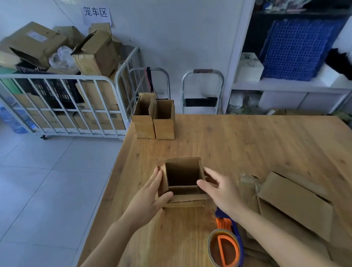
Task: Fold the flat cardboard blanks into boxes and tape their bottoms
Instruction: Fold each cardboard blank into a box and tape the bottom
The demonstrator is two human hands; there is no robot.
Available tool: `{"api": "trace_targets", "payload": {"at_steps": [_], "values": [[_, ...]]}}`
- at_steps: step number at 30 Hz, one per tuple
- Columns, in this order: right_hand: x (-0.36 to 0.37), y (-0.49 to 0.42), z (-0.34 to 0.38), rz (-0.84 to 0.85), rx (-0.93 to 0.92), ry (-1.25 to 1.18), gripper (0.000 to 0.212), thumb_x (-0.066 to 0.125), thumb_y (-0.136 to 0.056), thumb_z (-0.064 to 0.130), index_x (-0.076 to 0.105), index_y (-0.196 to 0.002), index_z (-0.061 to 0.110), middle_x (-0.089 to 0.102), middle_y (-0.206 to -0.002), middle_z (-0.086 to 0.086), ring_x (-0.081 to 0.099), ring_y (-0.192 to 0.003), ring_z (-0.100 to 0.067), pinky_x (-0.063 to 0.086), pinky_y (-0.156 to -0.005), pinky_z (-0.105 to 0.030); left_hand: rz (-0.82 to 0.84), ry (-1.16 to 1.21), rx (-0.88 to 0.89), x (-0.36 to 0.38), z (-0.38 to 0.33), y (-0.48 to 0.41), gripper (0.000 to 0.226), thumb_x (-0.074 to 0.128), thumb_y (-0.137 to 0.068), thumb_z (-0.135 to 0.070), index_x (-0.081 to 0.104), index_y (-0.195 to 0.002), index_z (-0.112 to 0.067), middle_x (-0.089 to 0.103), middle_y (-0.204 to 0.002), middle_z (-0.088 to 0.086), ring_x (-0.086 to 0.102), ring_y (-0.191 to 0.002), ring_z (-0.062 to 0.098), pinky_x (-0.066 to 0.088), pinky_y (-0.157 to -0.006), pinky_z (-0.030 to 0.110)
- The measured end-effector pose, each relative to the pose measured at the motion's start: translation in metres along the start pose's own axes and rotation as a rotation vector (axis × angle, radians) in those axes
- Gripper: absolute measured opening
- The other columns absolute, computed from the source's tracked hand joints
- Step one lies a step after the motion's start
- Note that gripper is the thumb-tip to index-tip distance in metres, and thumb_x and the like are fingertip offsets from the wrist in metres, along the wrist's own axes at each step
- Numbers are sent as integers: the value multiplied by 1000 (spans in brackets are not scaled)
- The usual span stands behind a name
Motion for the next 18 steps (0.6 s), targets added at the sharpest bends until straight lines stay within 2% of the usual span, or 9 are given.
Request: {"api": "trace_targets", "payload": {"at_steps": [3,6,9,10,12,14,16,18], "values": [[5,7,1,50,-118,45,57,44,-91,59,40,-140,30,37,-145,16,35,-138,-6,34,-111,-27,63,-107,35,0,1,-1,82,43,-93,-56,-4,-153,-25,-11,-158,-15,17,-144,8,23,-111,20],[16,9,-3,166,-215,230,89,15,-77,85,41,-141,29,26,-151,21,22,-142,-2,26,-116,-34,124,-232,50,0,3,-4,93,29,-83,-74,-2,-154,-23,-14,-158,-15,16,-144,6,26,-113,24],[19,2,-9,264,-207,339,100,15,-70,91,29,-148,30,14,-157,18,12,-145,-5,19,-117,-37,146,-267,46,-1,2,-9,107,7,-72,-87,0,-154,-19,-15,-158,-12,5,-146,6,22,-117,30],[20,0,-10,290,-212,378,96,20,-73,89,26,-149,31,13,-158,18,11,-145,-5,18,-117,-36,147,-257,43,-1,2,-10,110,4,-69,-89,1,-154,-18,-14,-159,-11,3,-146,5,21,-117,31],[17,-4,-6,276,-219,412,72,36,-88,70,32,-147,29,20,-157,15,16,-145,-7,19,-116,-34,97,-193,27,-1,2,-12,106,11,-73,-87,12,-154,-18,-4,-160,-12,12,-145,6,25,-116,30],[10,-9,1,187,-214,381,50,47,-95,48,48,-139,23,36,-151,9,31,-140,-9,27,-113,-29,-65,-42,-17,-6,5,-16,82,30,-85,-71,35,-148,-18,19,-158,-11,29,-140,6,30,-111,27],[6,-15,7,105,-176,348,39,53,-94,40,60,-127,19,51,-140,4,45,-130,-12,37,-102,-22,-249,16,-37,-14,4,-18,58,46,-92,-55,54,-135,-17,42,-148,-9,44,-130,8,36,-103,23],[1,-20,9,-6,-123,335,36,60,-91,38,61,-121,19,59,-127,2,55,-115,-12,43,-88,-17,-346,-58,-46,-16,-1,-21,48,53,-92,-47,57,-129,-16,55,-133,-5,55,-115,11,44,-89,20]]}}
Point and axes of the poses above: each hand's wrist, its own y-axis away from the middle knuckle, its own x-axis out of the palm, z = x × y, the point moved 8 cm from there along -y, towards the middle knuckle
